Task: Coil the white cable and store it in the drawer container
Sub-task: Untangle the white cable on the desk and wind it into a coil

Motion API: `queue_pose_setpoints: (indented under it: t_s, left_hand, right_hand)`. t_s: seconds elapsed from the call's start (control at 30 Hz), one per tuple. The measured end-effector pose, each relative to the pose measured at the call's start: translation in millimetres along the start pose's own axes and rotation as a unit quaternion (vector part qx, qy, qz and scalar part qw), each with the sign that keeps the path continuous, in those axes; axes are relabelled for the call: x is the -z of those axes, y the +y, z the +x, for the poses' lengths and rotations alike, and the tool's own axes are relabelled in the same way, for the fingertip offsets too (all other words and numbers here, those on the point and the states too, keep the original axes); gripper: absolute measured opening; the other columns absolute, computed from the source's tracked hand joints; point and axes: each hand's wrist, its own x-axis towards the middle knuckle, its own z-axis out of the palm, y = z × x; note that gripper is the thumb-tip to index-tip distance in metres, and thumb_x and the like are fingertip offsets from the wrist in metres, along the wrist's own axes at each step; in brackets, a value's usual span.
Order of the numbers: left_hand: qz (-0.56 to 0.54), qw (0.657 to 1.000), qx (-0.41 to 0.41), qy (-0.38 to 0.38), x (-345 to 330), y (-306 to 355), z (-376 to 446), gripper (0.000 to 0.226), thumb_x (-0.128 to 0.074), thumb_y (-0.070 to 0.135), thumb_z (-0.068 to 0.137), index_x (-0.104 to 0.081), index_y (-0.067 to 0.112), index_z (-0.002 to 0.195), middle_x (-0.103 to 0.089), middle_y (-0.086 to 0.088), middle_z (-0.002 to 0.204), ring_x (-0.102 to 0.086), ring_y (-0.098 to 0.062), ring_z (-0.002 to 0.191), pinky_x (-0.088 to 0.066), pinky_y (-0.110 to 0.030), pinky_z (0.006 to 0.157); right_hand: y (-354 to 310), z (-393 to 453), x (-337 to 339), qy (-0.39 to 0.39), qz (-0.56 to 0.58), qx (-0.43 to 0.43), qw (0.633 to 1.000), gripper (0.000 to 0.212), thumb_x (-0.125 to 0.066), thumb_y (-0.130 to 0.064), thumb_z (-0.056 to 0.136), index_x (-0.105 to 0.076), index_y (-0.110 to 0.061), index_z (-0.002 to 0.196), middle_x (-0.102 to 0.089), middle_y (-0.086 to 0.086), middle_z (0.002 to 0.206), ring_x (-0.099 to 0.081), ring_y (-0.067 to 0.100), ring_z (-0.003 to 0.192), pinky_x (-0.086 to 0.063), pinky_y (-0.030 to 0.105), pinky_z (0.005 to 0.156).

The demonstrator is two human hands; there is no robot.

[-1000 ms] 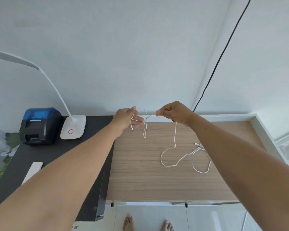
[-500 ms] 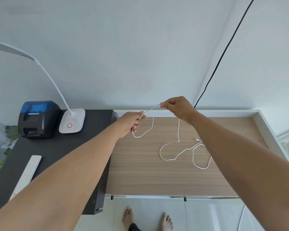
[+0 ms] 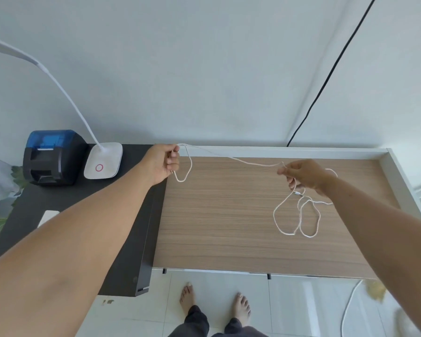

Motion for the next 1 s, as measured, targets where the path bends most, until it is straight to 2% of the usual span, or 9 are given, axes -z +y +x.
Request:
queue_pose_setpoints:
  t_s: [0.2, 0.3, 0.37, 0.47, 0.57, 0.63, 0.7, 0.8, 1.0]
  left_hand:
    - [0.069, 0.997, 0.030, 0.014, -14.5, -38.2, 4.0, 0.029, -0.042, 0.015, 0.105, -0.058, 0.004, 0.084, -0.051, -0.002, 0.060, -0.052, -0.009, 0.042, -0.052, -0.024, 0.045]
    - [0.046, 0.998, 0.047, 0.022, -19.7, -69.6, 14.8, 0.032, -0.039, 0.017, 0.106, -0.058, 0.004, 0.085, -0.053, -0.001, 0.051, -0.055, -0.009, 0.039, -0.056, -0.025, 0.048]
    - [0.039, 0.997, 0.060, 0.034, -18.6, -90.5, 24.1, 0.034, -0.036, 0.020, 0.107, -0.058, 0.003, 0.086, -0.055, 0.000, 0.048, -0.057, -0.010, 0.038, -0.057, -0.026, 0.048]
    - [0.073, 0.993, 0.067, 0.063, -13.8, -119.3, 38.5, 0.037, -0.035, 0.023, 0.107, -0.059, 0.002, 0.089, -0.056, -0.008, 0.067, -0.064, -0.018, 0.051, -0.061, -0.033, 0.052]
    - [0.136, 0.983, 0.036, 0.120, -7.0, -143.9, 53.5, 0.034, -0.042, 0.023, 0.105, -0.065, -0.001, 0.098, -0.054, -0.007, 0.077, -0.062, -0.020, 0.067, -0.062, -0.036, 0.062]
    - [0.186, 0.968, -0.004, 0.169, -3.9, -155.6, 59.8, 0.029, -0.050, 0.025, 0.102, -0.070, 0.004, 0.101, -0.055, -0.004, 0.076, -0.058, -0.016, 0.065, -0.057, -0.025, 0.059]
    - [0.225, 0.952, -0.033, 0.206, -3.9, -163.4, 63.6, 0.022, -0.057, 0.028, 0.097, -0.071, 0.015, 0.086, -0.057, -0.003, 0.070, -0.053, -0.016, 0.057, -0.048, -0.019, 0.050]
    - [0.288, 0.921, -0.059, 0.255, -6.8, -169.6, 70.4, 0.023, -0.065, 0.029, 0.091, -0.068, 0.019, 0.070, -0.059, -0.008, 0.069, -0.051, -0.021, 0.061, -0.046, -0.028, 0.058]
    - [0.314, 0.908, -0.065, 0.270, -8.5, -169.3, 66.2, 0.018, -0.068, 0.024, 0.087, -0.078, 0.013, 0.098, -0.075, -0.011, 0.087, -0.068, -0.022, 0.078, -0.055, -0.027, 0.073]
  right_hand:
    - [12.1, 16.0, -14.4, 0.074, -0.109, 0.020, 0.991, 0.024, -0.072, -0.034, 0.088, -0.077, -0.013, 0.098, -0.070, -0.002, 0.084, -0.063, 0.017, 0.079, -0.049, 0.023, 0.074]
    - [21.6, 23.7, -29.2, 0.103, -0.175, -0.023, 0.979, 0.022, -0.069, -0.038, 0.088, -0.078, -0.019, 0.093, -0.074, 0.003, 0.090, -0.065, 0.025, 0.090, -0.053, 0.035, 0.085]
    - [28.2, 25.3, -39.0, 0.113, -0.197, -0.046, 0.973, 0.025, -0.067, -0.036, 0.088, -0.078, -0.013, 0.090, -0.068, 0.007, 0.076, -0.062, 0.027, 0.077, -0.050, 0.028, 0.069]
    - [41.7, 29.7, -50.8, 0.125, -0.193, -0.070, 0.971, 0.030, -0.067, -0.027, 0.089, -0.071, 0.003, 0.093, -0.053, 0.016, 0.067, -0.057, 0.035, 0.071, -0.024, 0.020, 0.045]
    - [57.7, 36.1, -57.7, 0.109, -0.167, -0.088, 0.976, 0.019, -0.066, -0.016, 0.090, -0.071, 0.001, 0.084, -0.063, 0.013, 0.069, -0.063, 0.027, 0.071, -0.044, 0.023, 0.056]
    - [67.0, 39.9, -60.8, 0.101, -0.128, -0.090, 0.982, 0.017, -0.064, -0.007, 0.089, -0.067, -0.007, 0.072, -0.068, 0.017, 0.076, -0.071, 0.037, 0.081, -0.058, 0.042, 0.075]
    - [73.5, 43.2, -63.4, 0.112, -0.107, -0.097, 0.983, 0.021, -0.063, -0.004, 0.088, -0.064, -0.013, 0.070, -0.071, 0.021, 0.081, -0.071, 0.040, 0.081, -0.058, 0.051, 0.080]
    - [80.0, 47.3, -66.2, 0.123, -0.084, -0.109, 0.983, 0.015, -0.064, -0.002, 0.086, -0.068, -0.010, 0.074, -0.073, 0.023, 0.082, -0.072, 0.039, 0.080, -0.059, 0.052, 0.079]
    - [76.2, 42.4, -67.8, 0.126, -0.081, -0.097, 0.984, 0.019, -0.057, -0.003, 0.087, -0.067, -0.015, 0.076, -0.074, 0.020, 0.078, -0.072, 0.038, 0.078, -0.059, 0.052, 0.079]
